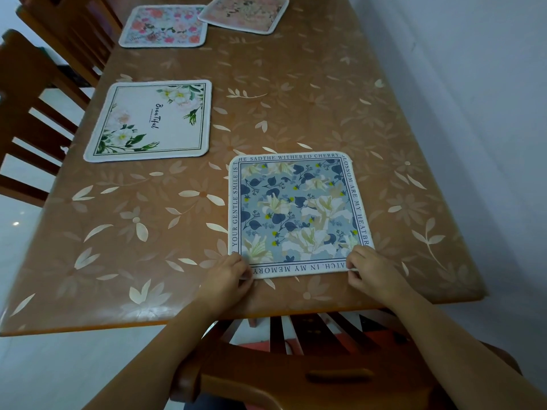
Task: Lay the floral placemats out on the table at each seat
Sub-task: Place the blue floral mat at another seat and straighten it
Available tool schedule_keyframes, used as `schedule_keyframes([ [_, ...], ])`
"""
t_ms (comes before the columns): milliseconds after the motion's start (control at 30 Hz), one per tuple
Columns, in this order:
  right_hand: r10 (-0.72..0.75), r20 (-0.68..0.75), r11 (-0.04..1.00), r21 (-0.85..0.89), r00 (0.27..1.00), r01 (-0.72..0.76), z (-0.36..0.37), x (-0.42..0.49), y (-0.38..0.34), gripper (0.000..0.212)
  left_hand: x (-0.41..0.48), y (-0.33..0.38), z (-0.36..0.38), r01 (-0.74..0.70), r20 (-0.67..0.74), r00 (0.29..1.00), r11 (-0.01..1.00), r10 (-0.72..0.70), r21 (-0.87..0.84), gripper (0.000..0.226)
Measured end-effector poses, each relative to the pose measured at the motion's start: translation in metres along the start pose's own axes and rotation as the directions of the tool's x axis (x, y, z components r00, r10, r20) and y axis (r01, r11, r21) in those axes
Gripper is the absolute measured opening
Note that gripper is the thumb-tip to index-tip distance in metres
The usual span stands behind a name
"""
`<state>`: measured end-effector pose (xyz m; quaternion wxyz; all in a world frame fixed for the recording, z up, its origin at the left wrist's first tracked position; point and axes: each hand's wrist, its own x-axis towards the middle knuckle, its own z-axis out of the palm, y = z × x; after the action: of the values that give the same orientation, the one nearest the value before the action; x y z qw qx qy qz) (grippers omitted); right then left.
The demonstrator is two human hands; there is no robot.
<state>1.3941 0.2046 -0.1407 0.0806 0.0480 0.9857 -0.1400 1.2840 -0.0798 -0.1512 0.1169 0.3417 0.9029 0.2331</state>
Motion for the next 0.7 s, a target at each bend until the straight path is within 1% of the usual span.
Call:
schedule_keyframes([
  [433,-0.015,0.003,1.0,0.019,1.0,0.014,-0.0016,-0.0012,0.0024,0.005,-0.0002,-0.0008,-0.0009,-0.016,-0.001,1.0,1.0,0.016,0.016,0.01],
  [700,0.012,0.012,0.999,0.035,1.0,-0.013,0.0,0.0004,0.0024,0.006,-0.0002,0.0009,-0.0011,-0.026,-0.012,1.0,0.999,0.027,0.032,0.008],
])
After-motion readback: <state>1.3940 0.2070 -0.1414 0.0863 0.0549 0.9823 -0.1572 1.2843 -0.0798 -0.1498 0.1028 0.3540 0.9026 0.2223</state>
